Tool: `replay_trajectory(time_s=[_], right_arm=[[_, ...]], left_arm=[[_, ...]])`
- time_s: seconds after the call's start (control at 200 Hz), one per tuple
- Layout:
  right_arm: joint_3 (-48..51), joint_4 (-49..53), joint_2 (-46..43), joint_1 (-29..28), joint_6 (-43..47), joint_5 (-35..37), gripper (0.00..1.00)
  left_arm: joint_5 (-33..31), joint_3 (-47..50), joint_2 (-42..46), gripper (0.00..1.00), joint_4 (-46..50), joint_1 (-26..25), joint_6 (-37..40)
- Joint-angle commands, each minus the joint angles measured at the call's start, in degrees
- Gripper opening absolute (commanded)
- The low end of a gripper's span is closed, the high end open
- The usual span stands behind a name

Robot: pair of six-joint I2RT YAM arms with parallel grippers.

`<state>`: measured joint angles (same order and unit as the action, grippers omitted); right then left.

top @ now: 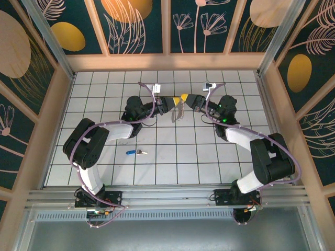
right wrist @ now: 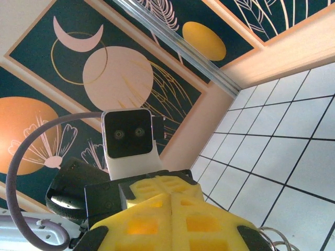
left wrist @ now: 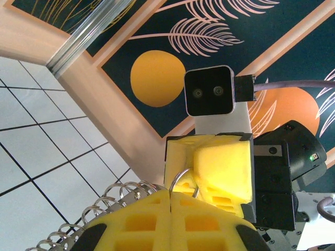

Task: Put the keys on the keyring

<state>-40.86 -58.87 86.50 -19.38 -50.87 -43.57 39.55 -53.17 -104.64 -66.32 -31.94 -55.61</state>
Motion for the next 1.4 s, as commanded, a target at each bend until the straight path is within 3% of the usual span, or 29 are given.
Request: replay_trajectory(time_s=[0.0, 0.445, 0.546, 0.721, 0.976, 1.151, 1.266, 1.341, 1.396], right_arm=[[0.7, -0.9, -1.1, 0.2, 1.8, -1.8, 0.0], [1.2, -2.4, 0.2, 0.6, 1.2, -1.6, 0.0], [1.2, -3.4, 0.8, 0.6, 0.5, -1.8, 0.0], [1.2, -4.4, 1.3, 0.6, -0.3, -1.9, 0.0], [1.1, -4.3, 1.5, 0.6, -0.3, -1.8, 0.0], [1.1, -3.7, 1.4, 0.7, 0.1, -1.7, 0.0], [0.8, -2.4, 0.7, 1.9, 0.1, -2.0, 0.0], [1.5, -1.6, -1.3, 4.2, -0.5, -1.6, 0.24], [2.4, -0.8, -3.5, 6.1, -0.7, -1.5, 0.34]], left_arm=[[-0.4, -2.0, -0.7, 0.0, -2.9, -0.4, 0.6], [1.0, -2.2, -0.2, 0.0, -4.8, -0.5, -0.3], [1.9, -2.2, -0.7, 0.12, -5.9, -0.6, -1.1], [3.2, -2.2, -1.2, 0.17, -6.8, -0.9, -1.4], [4.3, -4.3, -1.9, 0.12, -7.1, -1.4, -1.5], [4.1, -4.2, -1.7, 0.0, -7.0, -1.5, -1.4], [3.4, -3.7, -1.0, 0.0, -5.6, -1.5, -0.3], [2.9, -3.6, 0.3, 0.0, -2.3, -1.5, 2.3], [2.7, -3.4, 1.5, 0.0, 0.5, -1.5, 5.2]])
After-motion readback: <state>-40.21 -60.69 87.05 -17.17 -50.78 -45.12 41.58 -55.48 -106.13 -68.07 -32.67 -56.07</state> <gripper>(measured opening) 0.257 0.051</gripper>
